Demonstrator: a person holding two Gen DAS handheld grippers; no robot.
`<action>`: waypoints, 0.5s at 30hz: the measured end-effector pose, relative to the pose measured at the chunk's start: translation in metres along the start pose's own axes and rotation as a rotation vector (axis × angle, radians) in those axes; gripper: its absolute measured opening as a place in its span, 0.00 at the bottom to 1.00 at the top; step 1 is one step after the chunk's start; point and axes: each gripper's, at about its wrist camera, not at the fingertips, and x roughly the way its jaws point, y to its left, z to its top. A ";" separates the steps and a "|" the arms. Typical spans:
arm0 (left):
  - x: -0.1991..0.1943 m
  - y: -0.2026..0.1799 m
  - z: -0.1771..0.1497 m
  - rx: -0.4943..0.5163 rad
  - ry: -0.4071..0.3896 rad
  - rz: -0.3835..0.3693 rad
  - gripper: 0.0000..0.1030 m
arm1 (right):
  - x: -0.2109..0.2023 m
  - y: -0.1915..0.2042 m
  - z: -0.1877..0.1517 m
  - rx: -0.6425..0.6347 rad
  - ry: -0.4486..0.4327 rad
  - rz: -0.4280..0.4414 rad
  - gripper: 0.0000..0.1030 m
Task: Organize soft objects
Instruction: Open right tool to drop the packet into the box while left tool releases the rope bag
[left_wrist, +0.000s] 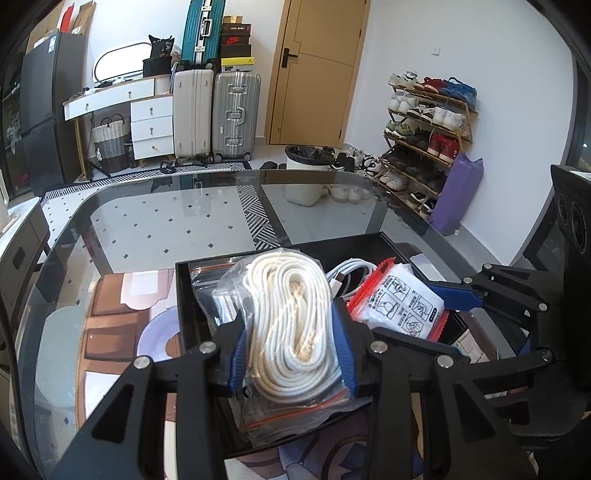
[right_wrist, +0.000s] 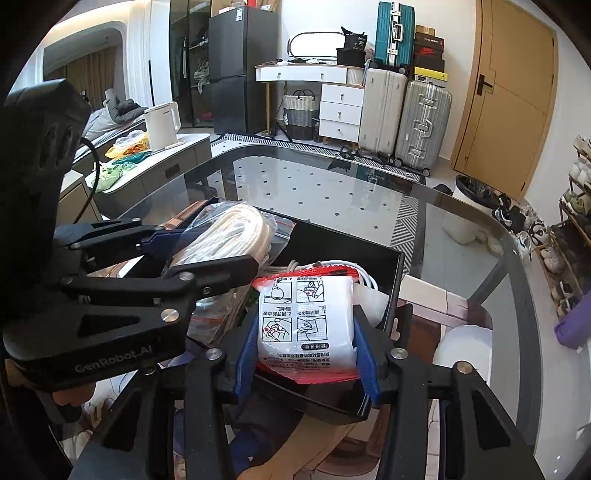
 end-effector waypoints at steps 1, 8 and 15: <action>0.001 0.001 0.000 -0.001 0.003 0.003 0.39 | -0.001 0.000 0.000 -0.002 -0.005 0.001 0.47; -0.002 -0.008 -0.007 0.068 0.012 0.037 0.42 | -0.011 -0.002 -0.007 0.011 -0.027 0.041 0.57; -0.023 -0.004 -0.010 0.062 -0.030 0.047 0.79 | -0.036 0.003 -0.015 -0.024 -0.109 0.004 0.84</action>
